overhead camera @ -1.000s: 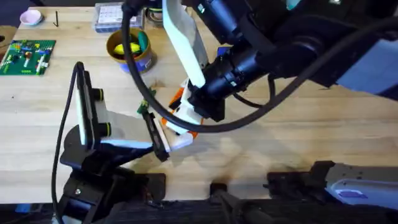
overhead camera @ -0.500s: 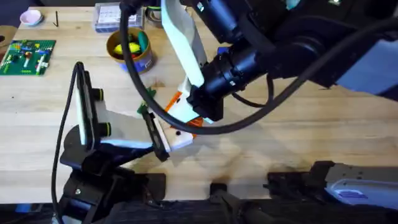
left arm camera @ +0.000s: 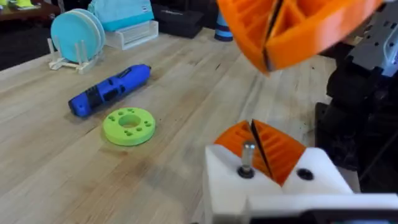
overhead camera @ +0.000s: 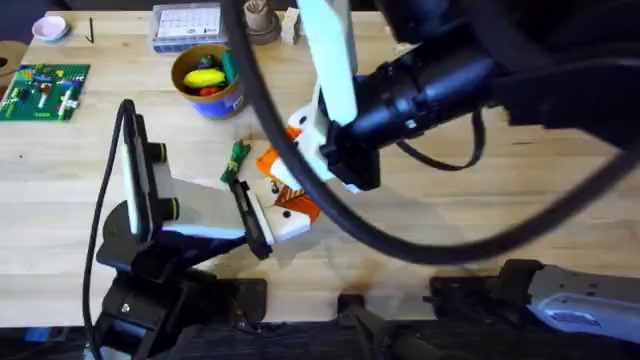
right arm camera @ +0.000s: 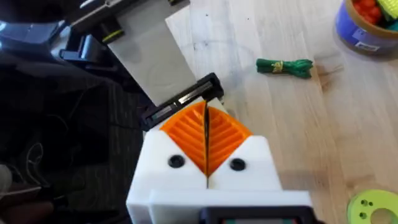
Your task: Pick up the gripper from the table and insert it into the empty holder that is missing its gripper. Then pick up a screw, insert it into the mounting hole, and use the screwdriver to tighten it. Finally, clean up the table by picking up the vegetable and placing it into the bucket.
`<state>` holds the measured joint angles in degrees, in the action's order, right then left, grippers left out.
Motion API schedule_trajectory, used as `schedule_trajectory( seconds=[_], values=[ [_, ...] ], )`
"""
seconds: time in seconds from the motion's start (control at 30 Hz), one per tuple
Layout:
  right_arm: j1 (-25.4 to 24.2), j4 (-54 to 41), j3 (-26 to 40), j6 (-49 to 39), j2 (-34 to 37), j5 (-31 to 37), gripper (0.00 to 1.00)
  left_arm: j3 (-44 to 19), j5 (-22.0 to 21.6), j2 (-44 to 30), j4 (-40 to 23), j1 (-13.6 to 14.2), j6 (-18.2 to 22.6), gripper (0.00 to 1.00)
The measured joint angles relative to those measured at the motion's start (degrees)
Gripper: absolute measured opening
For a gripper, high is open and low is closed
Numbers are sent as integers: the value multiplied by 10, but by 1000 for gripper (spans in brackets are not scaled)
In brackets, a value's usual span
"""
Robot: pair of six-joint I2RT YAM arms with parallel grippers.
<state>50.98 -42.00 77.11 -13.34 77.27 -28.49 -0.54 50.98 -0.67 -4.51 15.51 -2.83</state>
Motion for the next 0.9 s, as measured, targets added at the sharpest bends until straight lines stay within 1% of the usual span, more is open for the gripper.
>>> schedule_trajectory(
  seconds=[0.27,0.43,0.47,0.5,0.53,0.57,0.67,0.7,0.73,0.77,0.87,0.9],
  values=[
    [-3,0,4,0,-5,13,6,0,0,0,0,0,0,10],
    [-29,0,4,7,-5,32,6,0,0,0,0,0,0,10],
    [-37,-1,4,12,-5,34,52,0,0,0,0,0,0,10],
    [-47,-2,4,15,-5,36,148,0,0,0,0,0,0,10],
    [-56,-4,4,15,-5,37,298,0,0,0,0,0,0,10],
    [-64,-5,4,16,-5,38,427,0,0,0,0,0,0,10],
    [-91,-16,4,18,-5,42,882,0,-1,0,0,0,0,10],
    [-100,-21,4,18,-5,43,951,0,-2,0,0,0,0,10],
    [-107,-26,4,18,-5,44,967,0,-3,0,0,0,0,10],
    [-114,-32,4,18,-5,45,974,0,-5,0,1,0,3,72],
    [-139,-48,4,18,-5,47,981,0,-11,0,2,0,2,526],
    [-149,-53,4,18,-5,47,981,0,-11,0,2,0,1,637]
  ],
)
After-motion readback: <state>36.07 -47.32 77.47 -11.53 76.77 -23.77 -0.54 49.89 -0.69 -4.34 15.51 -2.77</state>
